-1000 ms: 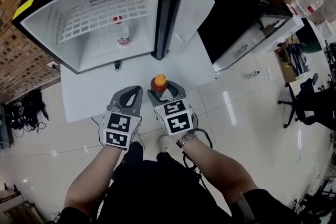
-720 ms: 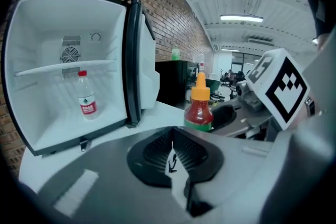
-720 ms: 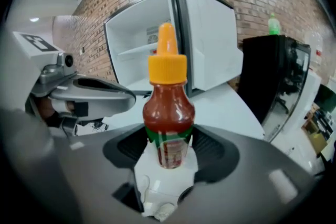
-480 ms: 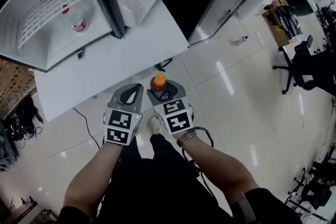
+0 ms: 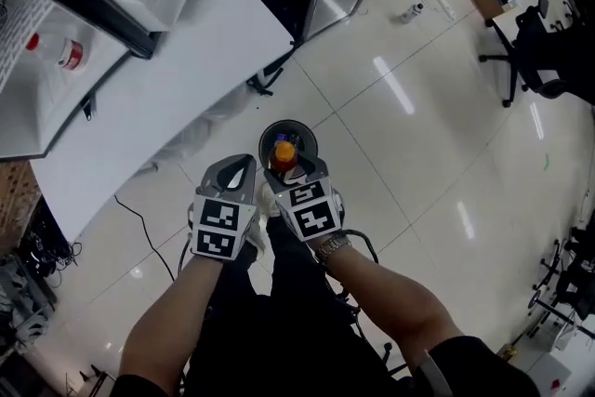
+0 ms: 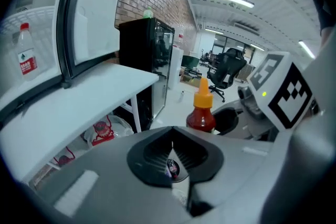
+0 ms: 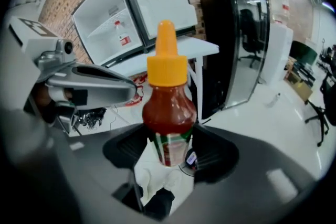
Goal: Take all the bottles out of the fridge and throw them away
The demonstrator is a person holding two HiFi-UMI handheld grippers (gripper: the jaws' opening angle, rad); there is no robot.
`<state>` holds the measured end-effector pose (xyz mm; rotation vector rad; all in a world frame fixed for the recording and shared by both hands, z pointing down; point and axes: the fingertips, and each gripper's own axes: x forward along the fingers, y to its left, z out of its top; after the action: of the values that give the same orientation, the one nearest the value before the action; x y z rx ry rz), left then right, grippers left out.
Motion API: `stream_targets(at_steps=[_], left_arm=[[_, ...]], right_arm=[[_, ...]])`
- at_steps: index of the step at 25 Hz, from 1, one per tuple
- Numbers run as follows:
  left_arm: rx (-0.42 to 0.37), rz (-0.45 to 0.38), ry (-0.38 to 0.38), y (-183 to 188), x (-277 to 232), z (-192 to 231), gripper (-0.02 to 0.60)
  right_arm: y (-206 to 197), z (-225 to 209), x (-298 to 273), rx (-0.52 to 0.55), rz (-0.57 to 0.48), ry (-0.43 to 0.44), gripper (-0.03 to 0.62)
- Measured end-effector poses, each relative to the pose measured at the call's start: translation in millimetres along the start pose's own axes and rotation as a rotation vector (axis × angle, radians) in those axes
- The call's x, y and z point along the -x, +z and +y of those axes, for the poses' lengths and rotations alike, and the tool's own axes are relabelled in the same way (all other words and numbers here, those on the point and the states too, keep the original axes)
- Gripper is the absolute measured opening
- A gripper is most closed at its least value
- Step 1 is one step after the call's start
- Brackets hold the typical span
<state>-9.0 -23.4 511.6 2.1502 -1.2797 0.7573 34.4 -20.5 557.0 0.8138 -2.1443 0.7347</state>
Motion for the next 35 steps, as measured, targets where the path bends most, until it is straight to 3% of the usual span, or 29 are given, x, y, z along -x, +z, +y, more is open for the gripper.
stream_targets(at_steps=[17,26,35], left_arm=[[-0.032,0.165,-0.175,-116,-118,-24,0.003],[-0.017,0.219,-0.195,-173,-170,-19,0.004],[0.004,0.245,-0.183,-196,-174,-15,0.003]], right_arm=[[-139,-60,-117,-0.218,0.120,-0.103,0.267],[-202,-79,-186,-0.268,0.160,-0.131,0.268],[-225,-101,-210,-0.298,0.191,-0.172,0.273]])
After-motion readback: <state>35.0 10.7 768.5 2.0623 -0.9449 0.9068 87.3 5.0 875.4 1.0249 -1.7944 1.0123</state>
